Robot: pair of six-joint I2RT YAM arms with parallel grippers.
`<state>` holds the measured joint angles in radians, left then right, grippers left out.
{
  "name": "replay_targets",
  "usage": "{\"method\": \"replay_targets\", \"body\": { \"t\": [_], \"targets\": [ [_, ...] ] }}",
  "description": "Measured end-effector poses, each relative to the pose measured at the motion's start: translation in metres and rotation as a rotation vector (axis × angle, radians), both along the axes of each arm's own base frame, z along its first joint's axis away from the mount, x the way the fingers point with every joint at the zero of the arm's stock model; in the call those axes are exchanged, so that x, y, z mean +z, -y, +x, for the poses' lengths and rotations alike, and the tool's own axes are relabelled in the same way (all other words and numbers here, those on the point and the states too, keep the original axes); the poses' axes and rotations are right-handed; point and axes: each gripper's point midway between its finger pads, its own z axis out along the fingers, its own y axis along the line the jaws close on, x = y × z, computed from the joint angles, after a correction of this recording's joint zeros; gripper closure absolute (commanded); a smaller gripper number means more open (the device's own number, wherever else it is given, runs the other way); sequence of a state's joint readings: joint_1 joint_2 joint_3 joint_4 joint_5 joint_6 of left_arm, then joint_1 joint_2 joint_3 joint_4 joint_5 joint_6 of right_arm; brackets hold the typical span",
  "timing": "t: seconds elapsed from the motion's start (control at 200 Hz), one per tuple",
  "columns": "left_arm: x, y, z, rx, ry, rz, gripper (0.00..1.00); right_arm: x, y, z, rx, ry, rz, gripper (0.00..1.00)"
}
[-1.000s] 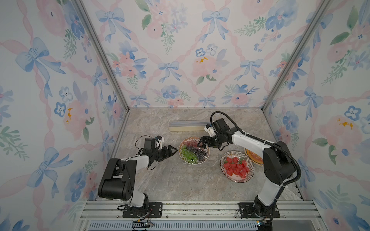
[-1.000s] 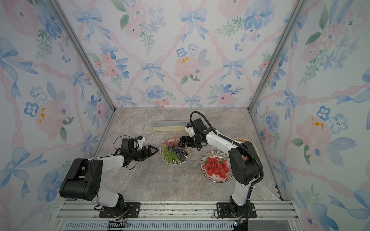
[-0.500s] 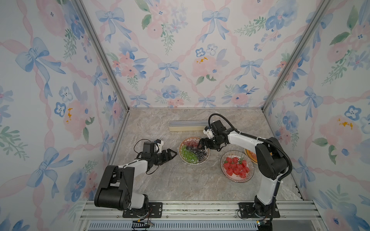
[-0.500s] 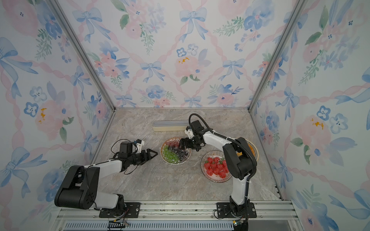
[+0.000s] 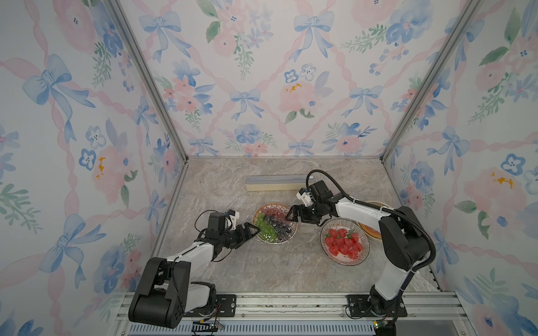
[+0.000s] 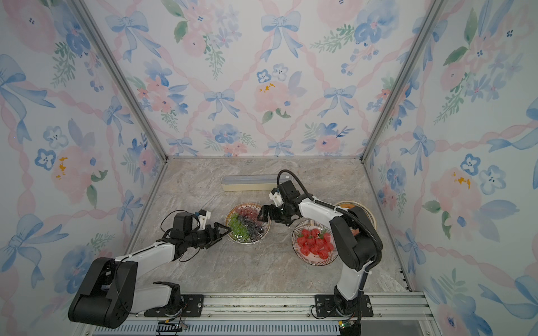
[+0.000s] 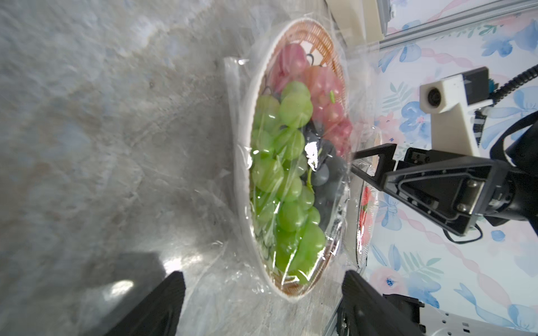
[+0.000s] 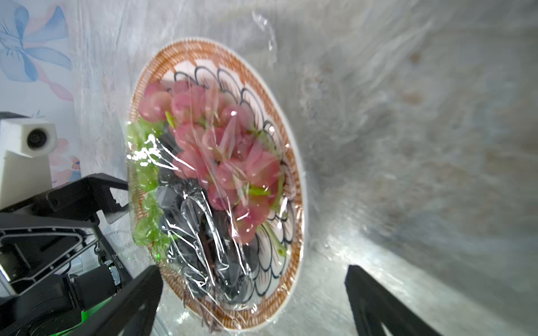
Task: Wrap the plate with plastic wrap
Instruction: Cover the plate with plastic wrap.
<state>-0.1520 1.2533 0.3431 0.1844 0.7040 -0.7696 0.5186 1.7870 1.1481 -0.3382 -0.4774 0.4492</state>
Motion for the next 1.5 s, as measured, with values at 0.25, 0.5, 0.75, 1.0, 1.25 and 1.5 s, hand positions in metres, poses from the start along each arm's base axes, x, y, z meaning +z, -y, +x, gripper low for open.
{"method": "replay_targets", "body": {
  "t": [0.25, 0.5, 0.75, 1.0, 1.25, 1.5],
  "targets": [
    [0.004, 0.026, -0.013, -0.065, -0.033, -0.031, 0.09, 0.003, -0.014, 0.023, -0.009, 0.030, 0.017, 0.03],
    [0.009, 0.045, -0.008, -0.076, -0.036, -0.082, 0.08, -0.007, -0.047, 0.013, 0.014, -0.017, 0.075, 0.02],
    [0.005, 0.046, 0.006, -0.032, -0.051, -0.092, 0.08, -0.021, -0.043, -0.022, -0.020, -0.127, 0.115, 0.02],
    [0.002, 0.046, 0.020, -0.011, -0.029, -0.080, 0.08, 0.019, -0.006, -0.006, 0.004, 0.003, -0.006, 0.01],
    [-0.005, 0.043, 0.024, 0.009, -0.027, -0.054, 0.09, 0.083, -0.051, 0.035, 0.092, 0.258, 0.096, 0.04],
    [-0.007, 0.042, 0.025, 0.013, -0.019, -0.044, 0.09, 0.066, -0.118, 0.055, 0.154, 0.272, 0.215, 0.05]
  ]
}}
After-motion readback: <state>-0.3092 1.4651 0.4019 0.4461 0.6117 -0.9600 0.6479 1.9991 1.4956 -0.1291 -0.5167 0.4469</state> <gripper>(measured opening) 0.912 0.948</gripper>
